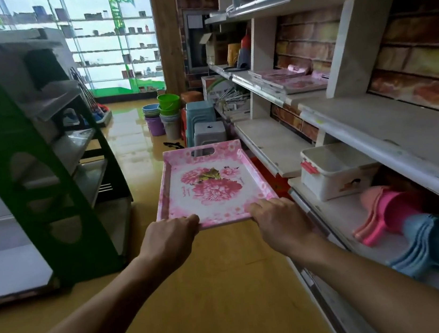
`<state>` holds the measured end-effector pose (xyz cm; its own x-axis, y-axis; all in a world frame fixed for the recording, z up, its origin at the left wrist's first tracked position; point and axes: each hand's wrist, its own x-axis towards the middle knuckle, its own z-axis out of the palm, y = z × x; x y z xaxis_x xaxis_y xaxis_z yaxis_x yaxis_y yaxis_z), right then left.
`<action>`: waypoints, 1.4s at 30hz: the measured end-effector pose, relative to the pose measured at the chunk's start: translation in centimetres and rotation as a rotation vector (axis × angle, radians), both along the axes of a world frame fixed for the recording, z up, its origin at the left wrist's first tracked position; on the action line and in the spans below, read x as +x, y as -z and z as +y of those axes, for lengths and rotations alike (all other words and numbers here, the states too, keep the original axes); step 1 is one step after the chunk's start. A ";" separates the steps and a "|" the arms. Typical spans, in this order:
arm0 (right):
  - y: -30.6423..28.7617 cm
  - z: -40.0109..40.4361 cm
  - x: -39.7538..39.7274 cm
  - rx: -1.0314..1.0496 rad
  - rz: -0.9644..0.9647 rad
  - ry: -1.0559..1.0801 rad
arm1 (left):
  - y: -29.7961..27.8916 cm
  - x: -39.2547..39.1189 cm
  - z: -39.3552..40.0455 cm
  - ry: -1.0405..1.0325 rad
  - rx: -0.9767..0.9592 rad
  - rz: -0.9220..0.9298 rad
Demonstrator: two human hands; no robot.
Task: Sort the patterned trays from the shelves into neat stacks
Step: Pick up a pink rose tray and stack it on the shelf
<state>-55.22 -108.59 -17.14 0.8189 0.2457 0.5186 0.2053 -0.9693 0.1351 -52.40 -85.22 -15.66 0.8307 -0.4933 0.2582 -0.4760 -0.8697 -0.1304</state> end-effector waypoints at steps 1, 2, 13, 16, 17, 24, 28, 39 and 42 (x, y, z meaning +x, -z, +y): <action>0.0 0.1 1.1 -0.004 -0.002 -0.001 | 0.1 1.0 0.2 0.001 0.000 0.004; 0.1 0.2 2.2 -0.007 -0.001 -0.002 | 0.1 2.0 0.2 -0.002 -0.002 0.008; 1.9 -0.7 18.1 0.024 -0.005 -0.079 | 1.0 16.0 -0.4 -0.062 -0.009 0.031; 1.6 -1.9 23.6 0.037 -0.027 -0.105 | 0.6 20.9 -1.6 -0.100 -0.016 0.022; 1.3 -2.4 25.4 0.041 -0.029 -0.114 | 0.4 22.5 -2.1 -0.114 -0.013 0.017; -0.6 -6.1 36.0 0.041 -0.071 -0.154 | -1.3 32.3 -5.9 -0.149 0.002 -0.023; -1.0 -7.5 40.5 0.026 -0.090 -0.171 | -1.6 36.7 -7.2 -0.142 0.003 -0.033; -0.8 -8.1 54.9 0.006 -0.147 -0.138 | -0.9 52.7 -7.9 -0.103 0.018 -0.029; -0.8 -7.4 59.9 -0.017 -0.118 -0.056 | -1.2 58.3 -7.4 -0.072 0.032 -0.031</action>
